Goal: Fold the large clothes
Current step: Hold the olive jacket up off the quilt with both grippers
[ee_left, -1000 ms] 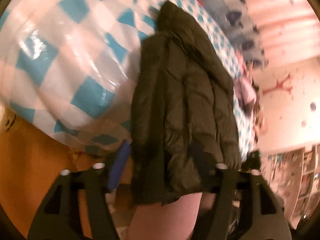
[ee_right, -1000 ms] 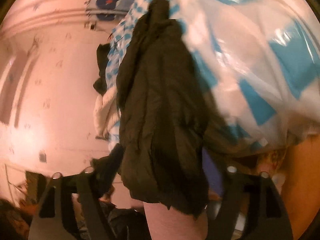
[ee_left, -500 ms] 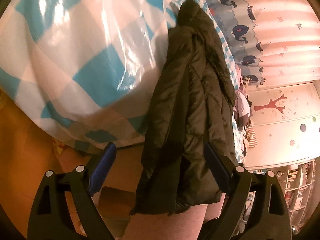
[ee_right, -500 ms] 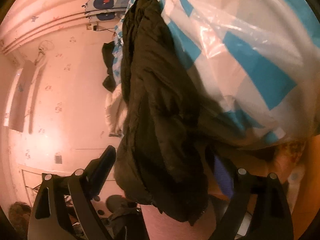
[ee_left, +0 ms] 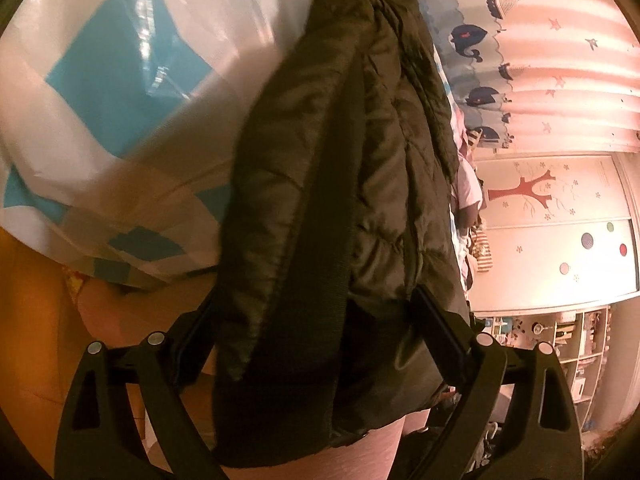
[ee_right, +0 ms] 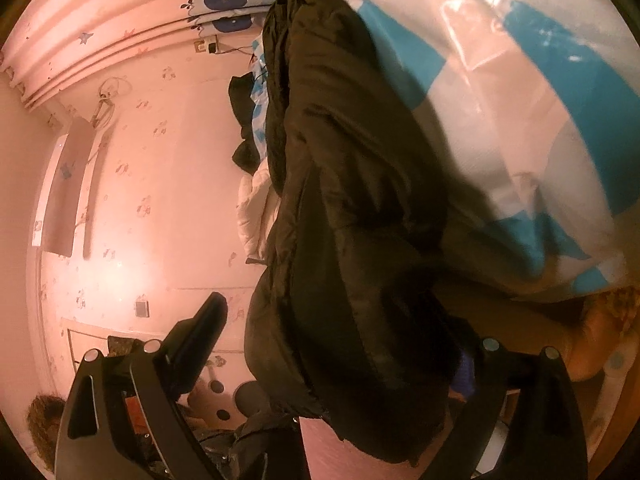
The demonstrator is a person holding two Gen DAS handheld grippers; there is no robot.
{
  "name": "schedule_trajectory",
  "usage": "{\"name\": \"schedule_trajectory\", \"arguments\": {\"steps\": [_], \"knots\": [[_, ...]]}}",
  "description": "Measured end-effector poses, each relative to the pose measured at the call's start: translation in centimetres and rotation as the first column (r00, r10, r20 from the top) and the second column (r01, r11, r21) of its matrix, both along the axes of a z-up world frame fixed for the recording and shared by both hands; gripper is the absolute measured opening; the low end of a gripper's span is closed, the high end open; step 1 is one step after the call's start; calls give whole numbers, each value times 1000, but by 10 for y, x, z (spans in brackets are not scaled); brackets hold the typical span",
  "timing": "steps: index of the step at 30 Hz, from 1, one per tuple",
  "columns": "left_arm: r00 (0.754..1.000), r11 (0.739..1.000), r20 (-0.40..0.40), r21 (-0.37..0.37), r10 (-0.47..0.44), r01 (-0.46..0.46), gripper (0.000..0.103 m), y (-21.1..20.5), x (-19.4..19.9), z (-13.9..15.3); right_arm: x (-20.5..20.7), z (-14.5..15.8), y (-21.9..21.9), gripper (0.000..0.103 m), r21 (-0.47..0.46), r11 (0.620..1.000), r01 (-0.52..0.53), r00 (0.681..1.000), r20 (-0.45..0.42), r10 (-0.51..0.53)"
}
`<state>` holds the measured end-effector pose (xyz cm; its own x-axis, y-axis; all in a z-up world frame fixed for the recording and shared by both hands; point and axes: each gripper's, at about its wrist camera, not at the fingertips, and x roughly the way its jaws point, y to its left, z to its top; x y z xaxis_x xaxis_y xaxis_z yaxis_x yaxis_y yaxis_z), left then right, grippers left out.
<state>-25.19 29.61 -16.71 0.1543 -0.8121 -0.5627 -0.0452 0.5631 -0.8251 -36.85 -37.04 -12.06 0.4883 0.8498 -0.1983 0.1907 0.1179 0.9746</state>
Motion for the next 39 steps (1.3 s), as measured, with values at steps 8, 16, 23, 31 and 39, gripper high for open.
{"name": "schedule_trajectory", "arguments": {"steps": [8,16,23,31,39], "knots": [[1000,1000,-2,15,-6,6,88,-11,-1,6,-3,-16,-2,91,-11,1000,-18,999,-27,18],[1000,1000,-21,6,16,-16,88,-4,1,0,-9,-35,1,96,107,994,-12,1000,15,11],[1000,999,-13,39,-8,8,87,-15,1,6,-3,-11,19,41,28,997,-79,989,130,74],[999,982,28,189,-23,17,13,-33,-5,42,-12,45,24,16,-94,996,-1,971,239,24],[974,983,194,165,-115,84,7,-28,-30,125,-35,112,33,16,-114,993,-20,924,378,62]]}}
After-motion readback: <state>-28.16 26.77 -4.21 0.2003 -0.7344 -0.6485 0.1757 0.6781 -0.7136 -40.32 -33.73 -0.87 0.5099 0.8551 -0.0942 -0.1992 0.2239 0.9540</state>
